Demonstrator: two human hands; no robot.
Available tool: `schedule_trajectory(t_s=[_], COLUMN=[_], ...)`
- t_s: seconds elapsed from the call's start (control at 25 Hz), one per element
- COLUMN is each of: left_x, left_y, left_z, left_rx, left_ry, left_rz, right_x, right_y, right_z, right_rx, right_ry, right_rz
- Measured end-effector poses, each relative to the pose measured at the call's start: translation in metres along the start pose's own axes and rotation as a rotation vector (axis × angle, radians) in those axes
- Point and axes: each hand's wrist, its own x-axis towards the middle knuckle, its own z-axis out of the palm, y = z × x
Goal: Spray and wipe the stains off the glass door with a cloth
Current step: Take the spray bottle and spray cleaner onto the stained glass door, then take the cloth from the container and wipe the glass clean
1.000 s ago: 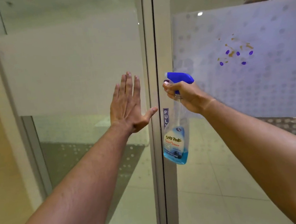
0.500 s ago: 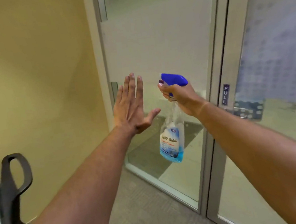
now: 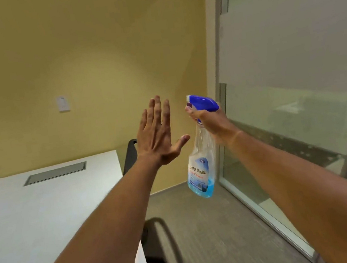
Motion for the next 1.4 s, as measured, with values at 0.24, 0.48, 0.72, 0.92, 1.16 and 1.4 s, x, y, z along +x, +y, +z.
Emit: schedule_trajectory(t_s=[0.24, 0.48, 0.72, 0.92, 1.16, 1.4], left_x=[-0.083, -0.172, -0.228, -0.255, -0.278, -0.301], left_y=[-0.149, -0.257, -0.313, -0.335, -0.339, -0.344], left_z=[-0.021, -0.023, -0.015, 0.015, 0.06, 0.088], left_rx=[0.094, 0.118, 0.158, 0.173, 0.132, 0.13], left_ry=[-0.055, -0.136, -0.179, -0.249, -0.31, -0.354], left_rz=[-0.104, -0.239, -0.369, -0.443, -0.512, -0.522], right_x=[-0.02, -0.051, -0.071, -0.073, -0.078, -0.096], right_y=[0.013, 0.048, 0.085, 0.131, 0.191, 0.236], right_z=[0.153, 0.284, 0.366, 0.404, 0.427, 0.443], right_rx=[0.03, 0.062, 0.084, 0.075, 0.079, 0.012], right_ry=[-0.051, -0.055, -0.053, -0.113, -0.156, -0.122], right_rz=[0.019, 0.143, 0.101, 0.068, 0.09, 0.05])
